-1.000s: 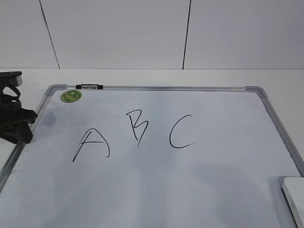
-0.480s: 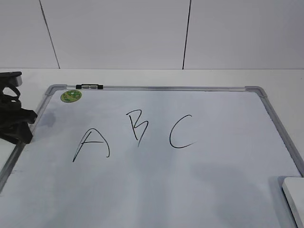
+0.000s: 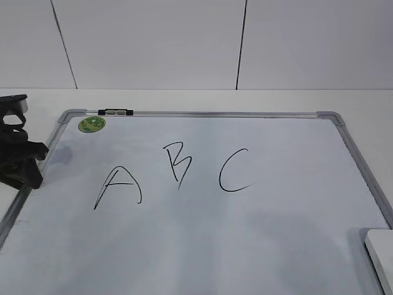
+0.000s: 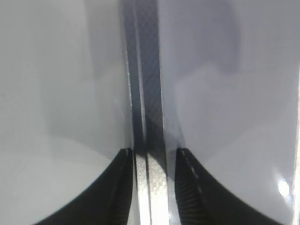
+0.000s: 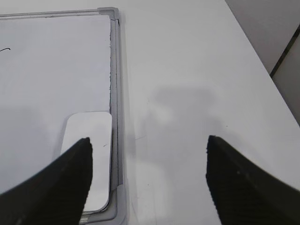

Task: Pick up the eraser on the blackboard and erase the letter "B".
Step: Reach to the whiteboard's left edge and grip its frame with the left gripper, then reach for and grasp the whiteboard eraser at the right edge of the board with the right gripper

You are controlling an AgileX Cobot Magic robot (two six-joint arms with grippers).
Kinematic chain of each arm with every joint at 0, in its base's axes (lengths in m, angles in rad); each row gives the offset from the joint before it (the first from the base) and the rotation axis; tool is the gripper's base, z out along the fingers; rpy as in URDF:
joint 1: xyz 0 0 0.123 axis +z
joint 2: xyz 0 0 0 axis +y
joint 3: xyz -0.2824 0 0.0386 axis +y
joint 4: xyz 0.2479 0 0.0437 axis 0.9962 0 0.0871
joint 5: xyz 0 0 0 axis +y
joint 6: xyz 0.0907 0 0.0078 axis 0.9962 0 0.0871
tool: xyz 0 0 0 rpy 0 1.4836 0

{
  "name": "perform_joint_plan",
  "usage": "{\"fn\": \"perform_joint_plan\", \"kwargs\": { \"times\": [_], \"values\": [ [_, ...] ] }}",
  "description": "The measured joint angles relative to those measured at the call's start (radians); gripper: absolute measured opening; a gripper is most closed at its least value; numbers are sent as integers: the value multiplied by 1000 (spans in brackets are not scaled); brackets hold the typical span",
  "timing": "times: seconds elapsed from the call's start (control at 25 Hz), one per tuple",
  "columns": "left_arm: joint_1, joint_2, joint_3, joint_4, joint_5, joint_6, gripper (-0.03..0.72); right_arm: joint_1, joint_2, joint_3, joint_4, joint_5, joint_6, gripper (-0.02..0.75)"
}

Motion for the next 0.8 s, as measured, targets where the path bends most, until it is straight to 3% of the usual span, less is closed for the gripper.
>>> {"fn": "perform_joint_plan", "kwargs": {
  "times": [0.8],
  "values": [
    [50,0,0,-30,20,15,232,0,0,0,0,2,0,594]
  ]
}}
